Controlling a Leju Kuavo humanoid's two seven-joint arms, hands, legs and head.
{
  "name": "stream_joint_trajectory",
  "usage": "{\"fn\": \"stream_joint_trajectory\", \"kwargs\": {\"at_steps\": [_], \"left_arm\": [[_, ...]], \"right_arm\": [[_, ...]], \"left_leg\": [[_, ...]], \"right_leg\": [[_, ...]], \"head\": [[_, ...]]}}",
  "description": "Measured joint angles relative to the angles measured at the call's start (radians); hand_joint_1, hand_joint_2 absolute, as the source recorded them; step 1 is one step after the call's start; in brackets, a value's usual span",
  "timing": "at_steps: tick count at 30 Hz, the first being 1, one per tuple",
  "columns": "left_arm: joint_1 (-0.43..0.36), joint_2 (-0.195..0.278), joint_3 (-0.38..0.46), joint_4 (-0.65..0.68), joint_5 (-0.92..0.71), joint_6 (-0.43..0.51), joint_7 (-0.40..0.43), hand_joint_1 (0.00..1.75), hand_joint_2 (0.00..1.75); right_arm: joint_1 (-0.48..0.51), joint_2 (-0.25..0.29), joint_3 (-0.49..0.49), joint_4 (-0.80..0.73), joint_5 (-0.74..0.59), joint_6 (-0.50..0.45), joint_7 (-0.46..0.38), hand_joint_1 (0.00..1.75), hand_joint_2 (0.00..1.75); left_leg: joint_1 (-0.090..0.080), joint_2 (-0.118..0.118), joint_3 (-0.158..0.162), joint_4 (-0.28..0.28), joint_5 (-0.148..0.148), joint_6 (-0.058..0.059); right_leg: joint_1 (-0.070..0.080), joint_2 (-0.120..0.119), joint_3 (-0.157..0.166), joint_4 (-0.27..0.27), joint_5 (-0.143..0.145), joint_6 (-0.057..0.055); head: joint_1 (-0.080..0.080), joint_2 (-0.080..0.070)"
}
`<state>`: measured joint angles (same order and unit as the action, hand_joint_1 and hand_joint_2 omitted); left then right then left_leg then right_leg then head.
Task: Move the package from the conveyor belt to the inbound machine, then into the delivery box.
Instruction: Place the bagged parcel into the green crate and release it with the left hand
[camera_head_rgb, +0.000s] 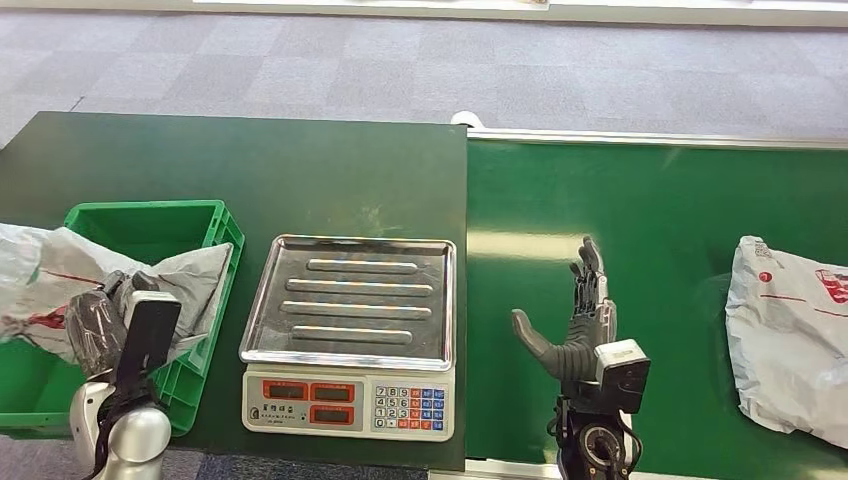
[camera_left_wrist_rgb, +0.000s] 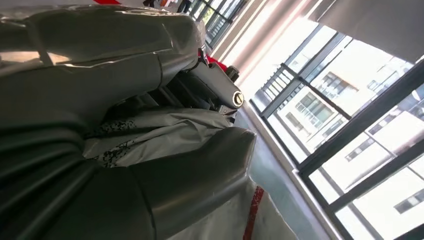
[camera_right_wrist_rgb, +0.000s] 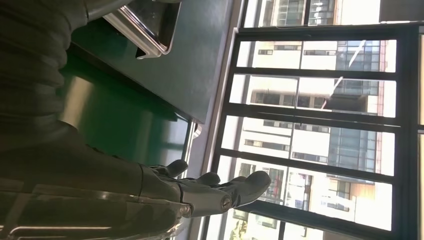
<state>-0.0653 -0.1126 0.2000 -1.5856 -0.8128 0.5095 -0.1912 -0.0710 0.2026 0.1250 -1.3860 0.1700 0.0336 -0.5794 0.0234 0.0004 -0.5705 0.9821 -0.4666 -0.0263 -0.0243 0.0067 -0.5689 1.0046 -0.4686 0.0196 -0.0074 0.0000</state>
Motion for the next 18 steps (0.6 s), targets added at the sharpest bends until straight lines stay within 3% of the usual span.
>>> {"fn": "stream_joint_trajectory", "kwargs": {"at_steps": [6, 18], "left_arm": [[-0.024, 0.039, 0.063, 0.069, -0.148, -0.098, 0.134, 1.75, 1.75], [-0.050, 0.065, 0.139, 0.140, -0.252, -0.135, 0.188, 1.75, 1.75]], "right_arm": [[-0.007, 0.000, -0.004, 0.002, 0.011, 0.019, 0.008, 0.00, 1.75], [-0.011, 0.002, -0.015, 0.002, 0.015, 0.024, 0.015, 0.00, 1.75]], "left_leg": [[0.000, 0.000, 0.000, 0.000, 0.000, 0.000], [0.000, 0.000, 0.000, 0.000, 0.000, 0.000]], "right_leg": [[0.000, 0.000, -0.001, 0.000, 0.000, 0.000], [0.000, 0.000, -0.001, 0.000, 0.000, 0.000]], "head": [[0.000, 0.000], [0.000, 0.000]]}}
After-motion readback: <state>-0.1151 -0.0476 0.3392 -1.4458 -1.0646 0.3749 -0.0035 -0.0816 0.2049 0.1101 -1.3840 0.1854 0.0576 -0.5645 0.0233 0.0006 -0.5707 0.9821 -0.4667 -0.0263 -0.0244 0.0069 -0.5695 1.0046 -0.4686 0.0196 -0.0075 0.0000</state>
